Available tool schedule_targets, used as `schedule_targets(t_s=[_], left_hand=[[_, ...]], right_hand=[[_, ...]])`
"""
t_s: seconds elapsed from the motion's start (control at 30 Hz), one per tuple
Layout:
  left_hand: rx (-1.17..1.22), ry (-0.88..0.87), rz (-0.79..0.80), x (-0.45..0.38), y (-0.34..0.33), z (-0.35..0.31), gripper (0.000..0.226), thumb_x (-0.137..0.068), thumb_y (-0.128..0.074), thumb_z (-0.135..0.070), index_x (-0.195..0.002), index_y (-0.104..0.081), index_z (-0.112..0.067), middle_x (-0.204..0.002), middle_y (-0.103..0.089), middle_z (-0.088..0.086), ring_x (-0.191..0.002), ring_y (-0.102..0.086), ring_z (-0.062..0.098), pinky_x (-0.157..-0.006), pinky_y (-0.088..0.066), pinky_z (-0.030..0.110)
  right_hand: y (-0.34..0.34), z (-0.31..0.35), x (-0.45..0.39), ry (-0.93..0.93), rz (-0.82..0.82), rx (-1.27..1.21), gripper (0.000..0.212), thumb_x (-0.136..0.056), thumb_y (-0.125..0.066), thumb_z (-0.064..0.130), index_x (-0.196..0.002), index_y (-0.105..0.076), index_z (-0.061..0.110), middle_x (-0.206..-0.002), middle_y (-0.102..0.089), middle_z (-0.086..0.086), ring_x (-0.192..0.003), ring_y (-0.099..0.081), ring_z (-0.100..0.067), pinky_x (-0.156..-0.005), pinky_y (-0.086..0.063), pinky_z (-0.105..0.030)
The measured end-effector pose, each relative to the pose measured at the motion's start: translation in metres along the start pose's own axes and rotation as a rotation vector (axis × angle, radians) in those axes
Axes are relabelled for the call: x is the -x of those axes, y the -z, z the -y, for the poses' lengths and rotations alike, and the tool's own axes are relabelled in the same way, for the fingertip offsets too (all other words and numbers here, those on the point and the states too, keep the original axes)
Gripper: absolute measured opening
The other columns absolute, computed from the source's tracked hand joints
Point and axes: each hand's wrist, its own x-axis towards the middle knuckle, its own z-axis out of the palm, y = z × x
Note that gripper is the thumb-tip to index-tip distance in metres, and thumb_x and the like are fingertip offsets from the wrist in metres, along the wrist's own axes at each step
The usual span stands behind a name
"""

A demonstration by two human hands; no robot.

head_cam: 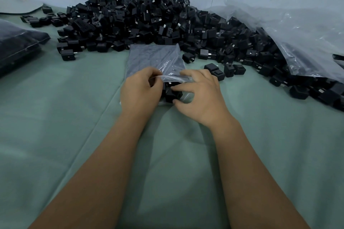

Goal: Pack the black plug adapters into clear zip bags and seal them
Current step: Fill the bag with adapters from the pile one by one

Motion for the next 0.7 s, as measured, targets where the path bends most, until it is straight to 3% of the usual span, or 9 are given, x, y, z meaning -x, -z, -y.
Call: schedule_targets(t_s=[0.13,0.27,0.7], left_hand=[[0.002,0.001,0.003,0.0005,0.0007,-0.0007,0.015,-0.088,-0.06,-0.023,-0.096,-0.072,-0.028,-0.089,-0.072,-0.01,-0.088,-0.065,0.011,-0.081,-0.051,0.032],[0.002,0.002,0.003,0.0001,0.0011,-0.0011,0.015,-0.088,-0.06,-0.022,-0.098,-0.072,-0.026,-0.091,-0.072,-0.01,-0.089,-0.065,0.01,-0.082,-0.051,0.032],[-0.047,-0.07,0.004,0.0021,0.0,-0.001,0.017,-0.089,-0.059,-0.019,-0.101,-0.071,-0.021,-0.094,-0.072,-0.005,-0.089,-0.065,0.016,-0.081,-0.052,0.037]], right_hand=[[0.0003,-0.0001,0.0012,-0.024,-0.052,0.039,0.034,-0.071,-0.073,0.041,-0.102,-0.073,0.026,-0.13,-0.053,0.006,-0.122,-0.041,-0.018,-0.105,-0.024,-0.031],[-0.0008,0.001,0.0002,-0.018,-0.049,0.048,0.028,-0.071,-0.075,0.04,-0.091,-0.076,0.021,-0.127,-0.056,0.004,-0.119,-0.044,-0.018,-0.102,-0.026,-0.029],[-0.0082,-0.0018,-0.002,-0.013,-0.022,0.092,0.027,-0.084,-0.068,0.031,-0.11,-0.073,0.025,-0.13,-0.057,0.0,-0.122,-0.043,-0.022,-0.102,-0.024,-0.033]])
